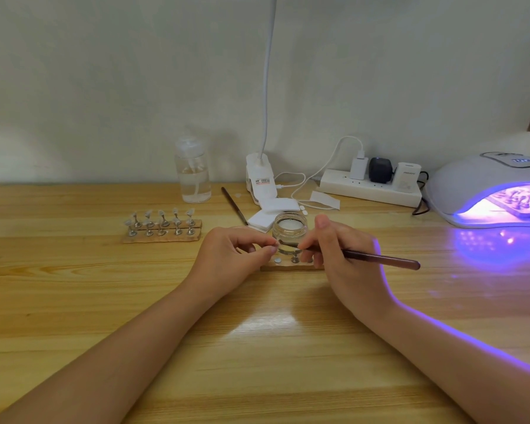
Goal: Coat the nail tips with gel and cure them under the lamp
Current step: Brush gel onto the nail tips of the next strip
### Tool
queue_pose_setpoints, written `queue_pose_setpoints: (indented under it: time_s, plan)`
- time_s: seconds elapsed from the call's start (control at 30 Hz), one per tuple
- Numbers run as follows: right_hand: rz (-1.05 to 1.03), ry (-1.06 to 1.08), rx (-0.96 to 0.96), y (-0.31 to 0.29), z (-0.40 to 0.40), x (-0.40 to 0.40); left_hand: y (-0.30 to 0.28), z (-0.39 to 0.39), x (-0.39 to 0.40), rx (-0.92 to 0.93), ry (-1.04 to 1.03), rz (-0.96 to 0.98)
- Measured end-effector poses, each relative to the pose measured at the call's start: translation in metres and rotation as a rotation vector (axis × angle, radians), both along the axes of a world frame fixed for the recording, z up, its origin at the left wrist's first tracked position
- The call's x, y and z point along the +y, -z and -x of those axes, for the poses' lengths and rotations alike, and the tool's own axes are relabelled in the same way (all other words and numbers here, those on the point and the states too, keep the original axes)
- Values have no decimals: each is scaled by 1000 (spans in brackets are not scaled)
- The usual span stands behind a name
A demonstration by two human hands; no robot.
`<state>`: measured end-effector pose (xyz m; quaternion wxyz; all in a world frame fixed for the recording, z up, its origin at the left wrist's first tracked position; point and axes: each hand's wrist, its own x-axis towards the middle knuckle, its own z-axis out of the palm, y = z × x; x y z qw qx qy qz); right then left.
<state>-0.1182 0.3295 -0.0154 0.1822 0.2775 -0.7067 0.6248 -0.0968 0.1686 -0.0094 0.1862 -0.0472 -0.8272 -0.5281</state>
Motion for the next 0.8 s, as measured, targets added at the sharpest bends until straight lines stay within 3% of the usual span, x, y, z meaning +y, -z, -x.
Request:
queue_pose_setpoints:
  time_s: [0.17,0.8]
  plan:
    - [33,-17,-62,-1,-2,2,1,1,-1,0,6,-4]
    - [42,25,19,-3,-3,0,1,0,1,40,46,-20]
